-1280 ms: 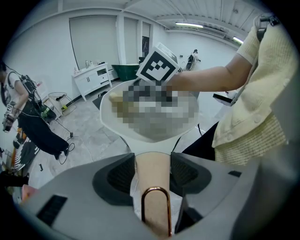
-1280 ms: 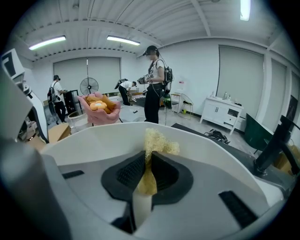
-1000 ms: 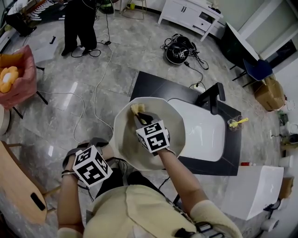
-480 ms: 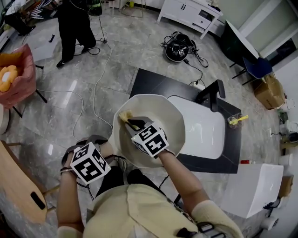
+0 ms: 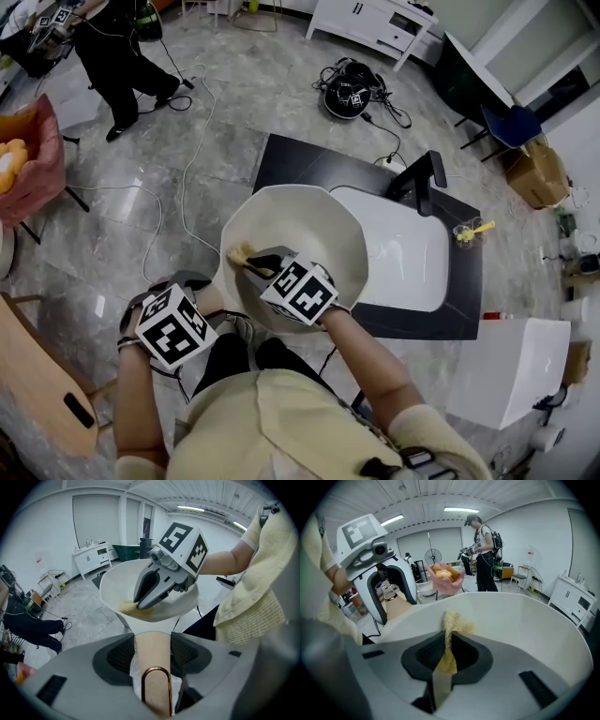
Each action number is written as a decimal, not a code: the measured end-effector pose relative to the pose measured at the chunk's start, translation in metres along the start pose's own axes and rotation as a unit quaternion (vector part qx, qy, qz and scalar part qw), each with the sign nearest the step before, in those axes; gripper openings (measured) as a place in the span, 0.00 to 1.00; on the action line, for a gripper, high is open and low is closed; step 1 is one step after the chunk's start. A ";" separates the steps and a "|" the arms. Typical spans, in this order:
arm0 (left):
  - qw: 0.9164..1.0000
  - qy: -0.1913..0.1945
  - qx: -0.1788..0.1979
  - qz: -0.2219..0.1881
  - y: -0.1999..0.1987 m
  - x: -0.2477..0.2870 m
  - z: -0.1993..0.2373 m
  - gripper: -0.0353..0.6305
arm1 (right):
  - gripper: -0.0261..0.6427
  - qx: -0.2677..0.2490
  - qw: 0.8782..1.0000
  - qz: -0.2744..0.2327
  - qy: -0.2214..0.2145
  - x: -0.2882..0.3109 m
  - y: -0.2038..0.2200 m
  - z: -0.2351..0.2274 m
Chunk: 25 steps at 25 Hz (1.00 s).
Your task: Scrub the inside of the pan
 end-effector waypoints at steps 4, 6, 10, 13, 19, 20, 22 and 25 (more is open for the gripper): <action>1.000 0.000 0.000 -0.001 0.000 0.000 0.000 0.43 | 0.12 -0.031 0.999 0.026 -0.030 -0.002 0.007 0.012; 1.000 -0.001 -0.001 -0.002 0.001 -0.001 0.000 0.43 | 0.12 -0.043 0.997 0.041 -0.043 -0.003 0.011 0.017; 1.000 -0.002 -0.001 -0.002 0.001 -0.002 0.000 0.43 | 0.12 -0.047 0.995 0.059 -0.070 -0.007 0.016 0.024; 1.000 -0.003 0.003 0.004 0.000 -0.002 0.000 0.43 | 0.12 -0.057 0.992 0.074 -0.089 -0.012 0.019 0.030; 0.999 -0.014 0.032 0.020 0.000 -0.001 -0.002 0.43 | 0.12 -0.069 0.984 0.107 -0.121 -0.025 0.026 0.038; 0.999 -0.013 0.034 0.022 0.000 -0.001 -0.001 0.43 | 0.12 -0.069 0.983 0.113 -0.124 -0.027 0.027 0.037; 0.999 -0.010 0.036 0.024 -0.001 0.000 0.000 0.43 | 0.12 -0.068 0.981 0.125 -0.132 -0.031 0.031 0.037; 0.999 -0.009 0.041 0.032 -0.002 0.001 0.001 0.43 | 0.12 -0.075 0.975 0.153 -0.144 -0.035 0.036 0.036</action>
Point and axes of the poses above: the fingertips, and each gripper's own axes: x forward along the fingers, z to its left, y out of its underside, the point moved 8 cm from there along -x, backward along the fingers, and after that the axes turned 5 degrees about x, right-handed, at the moved point
